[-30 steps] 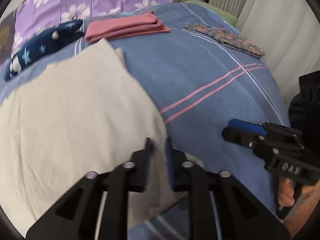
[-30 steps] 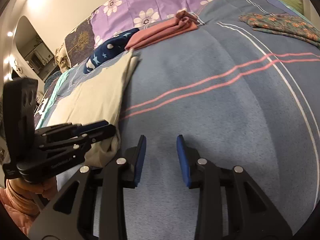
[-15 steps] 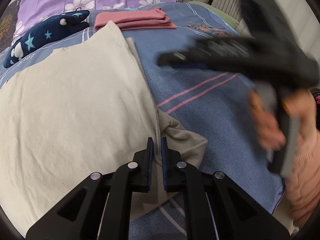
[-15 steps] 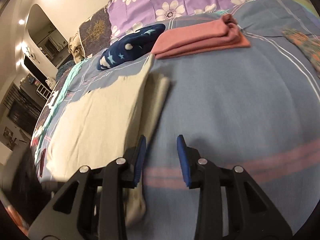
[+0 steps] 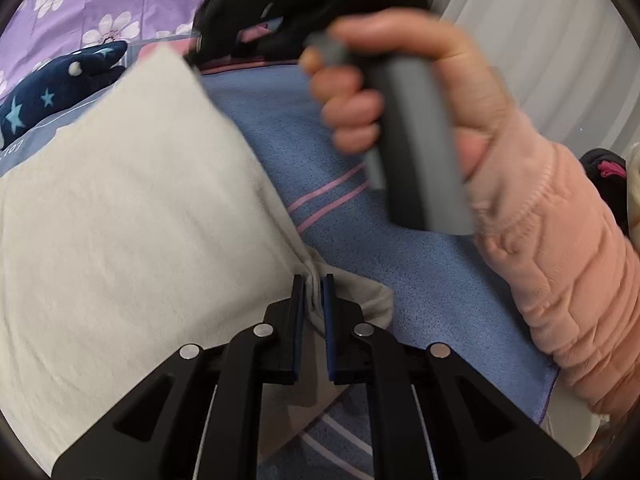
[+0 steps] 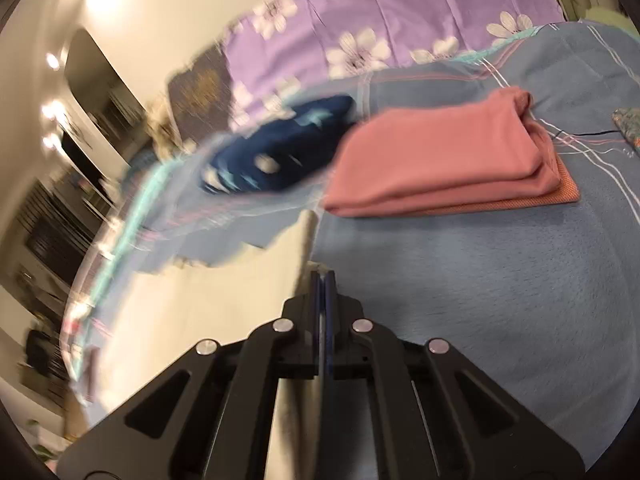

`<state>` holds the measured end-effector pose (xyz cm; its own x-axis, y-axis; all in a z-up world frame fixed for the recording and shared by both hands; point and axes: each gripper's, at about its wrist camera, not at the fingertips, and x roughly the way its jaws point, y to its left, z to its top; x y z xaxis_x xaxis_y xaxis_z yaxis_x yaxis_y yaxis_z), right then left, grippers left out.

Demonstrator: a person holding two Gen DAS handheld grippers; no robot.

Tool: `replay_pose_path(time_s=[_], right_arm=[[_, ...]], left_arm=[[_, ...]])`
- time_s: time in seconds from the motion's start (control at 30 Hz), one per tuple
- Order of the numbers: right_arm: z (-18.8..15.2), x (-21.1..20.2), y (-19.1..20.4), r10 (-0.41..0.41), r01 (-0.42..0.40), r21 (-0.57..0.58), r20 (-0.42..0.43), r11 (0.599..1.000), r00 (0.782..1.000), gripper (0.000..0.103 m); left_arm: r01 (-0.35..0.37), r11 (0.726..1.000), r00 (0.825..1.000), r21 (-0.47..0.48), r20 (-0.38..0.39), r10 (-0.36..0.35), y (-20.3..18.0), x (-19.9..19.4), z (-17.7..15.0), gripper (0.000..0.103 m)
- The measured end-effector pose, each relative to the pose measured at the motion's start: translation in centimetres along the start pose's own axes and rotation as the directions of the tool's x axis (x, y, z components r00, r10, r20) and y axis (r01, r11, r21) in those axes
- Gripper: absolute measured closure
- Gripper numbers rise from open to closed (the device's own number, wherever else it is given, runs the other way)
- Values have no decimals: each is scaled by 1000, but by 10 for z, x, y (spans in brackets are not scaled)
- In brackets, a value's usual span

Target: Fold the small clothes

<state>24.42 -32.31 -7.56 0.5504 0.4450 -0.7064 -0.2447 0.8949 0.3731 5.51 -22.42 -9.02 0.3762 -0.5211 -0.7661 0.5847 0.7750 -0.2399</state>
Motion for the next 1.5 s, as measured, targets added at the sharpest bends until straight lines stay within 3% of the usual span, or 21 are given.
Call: replay_pose_path(time_s=[0.07, 0.13, 0.17, 0.23, 0.37, 0.47, 0.53, 0.6, 0.63, 0.67, 0.73, 0.83, 0.9, 1.0, 1.13, 1.2, 1.27, 1.33, 1.37, 1.43, 1.5], right_arm=[[-9, 17, -10, -6, 6, 15, -33, 1000, 999, 101], [-13, 11, -17, 33, -33, 58, 9, 998, 999, 101], [-14, 4, -19, 15, -17, 79, 23, 997, 1000, 100], [-16, -14, -20, -33, 28, 81, 50, 996, 998, 97], [-41, -67, -14, 64, -67, 33, 76, 997, 995, 95], [-79, -99, -8, 86, -83, -44, 70, 996, 994, 85], [-106, -116, -7, 76, -72, -70, 54, 995, 996, 82], [-133, -131, -13, 69, -67, -48, 46, 997, 997, 82], [-140, -132, -13, 73, -72, -22, 43, 997, 996, 82], [-148, -137, -16, 80, -80, -2, 42, 997, 996, 82], [-159, -144, -12, 98, -98, 0, 36, 995, 994, 82], [-167, -145, 8, 120, -119, -67, 15, 991, 993, 82], [-170, -139, 23, 131, -132, -121, -15, 984, 991, 82], [-173, -124, 38, 97, -105, -179, -53, 978, 994, 82], [-175, -104, 40, -5, -15, -200, -97, 980, 995, 88], [-175, -109, 33, 11, -23, -144, -81, 989, 997, 98], [-178, -120, 18, 4, -8, -78, -51, 997, 999, 101], [-185, -127, 1, 82, -81, 30, -39, 996, 996, 101], [-188, -127, -2, 72, -70, 51, -43, 996, 996, 103], [-193, -126, -1, -30, 32, 38, -56, 999, 998, 103], [-195, -132, 4, -49, 51, 52, -49, 997, 998, 103]], left_arm=[[11, 1000, 1000, 11, 2, -11, 0, 1, 0, 96], [28, 1000, 1000, 10, 9, -28, 2, 0, -1, 94], [44, 999, 999, 7, 15, -44, 3, -1, -2, 90], [65, 998, 998, 4, 21, -65, 3, -4, -1, 85], [95, 995, 995, 28, 26, -96, -6, -5, -3, 65], [122, 992, 992, 26, 32, -123, -10, -8, -4, 61], [236, 972, 971, -5, 45, -236, -9, -16, -6, 61], [368, 929, 929, -24, 59, -366, -8, -27, -7, 61], [376, 927, 924, -1, 78, -375, -10, -36, -9, 60], [360, 933, 929, 18, 88, -360, -13, -42, -13, 59], [275, 960, 955, 46, 100, -278, -14, -54, -20, 59], [132, 991, 984, 13, 119, -132, 7, -70, -32, 59], [41, 999, 991, -29, 131, -36, 27, -80, -40, 59], [-72, 991, 986, -109, 139, 87, 53, -96, -57, 58], [-140, 970, 977, -199, 131, 168, 90, -106, -71, 54], [-163, 963, 973, -214, 126, 193, 101, -109, -79, 54], [-161, 961, 974, -227, 122, 192, 108, -112, -86, 54], [-146, 959, 976, -243, 122, 180, 117, -113, -90, 53], [-139, 959, 977, -247, 127, 174, 119, -114, -92, 53], [-137, 960, 976, -246, 130, 172, 120, -115, -93, 53], [-136, 961, 976, -240, 134, 172, 118, -115, -94, 53]])
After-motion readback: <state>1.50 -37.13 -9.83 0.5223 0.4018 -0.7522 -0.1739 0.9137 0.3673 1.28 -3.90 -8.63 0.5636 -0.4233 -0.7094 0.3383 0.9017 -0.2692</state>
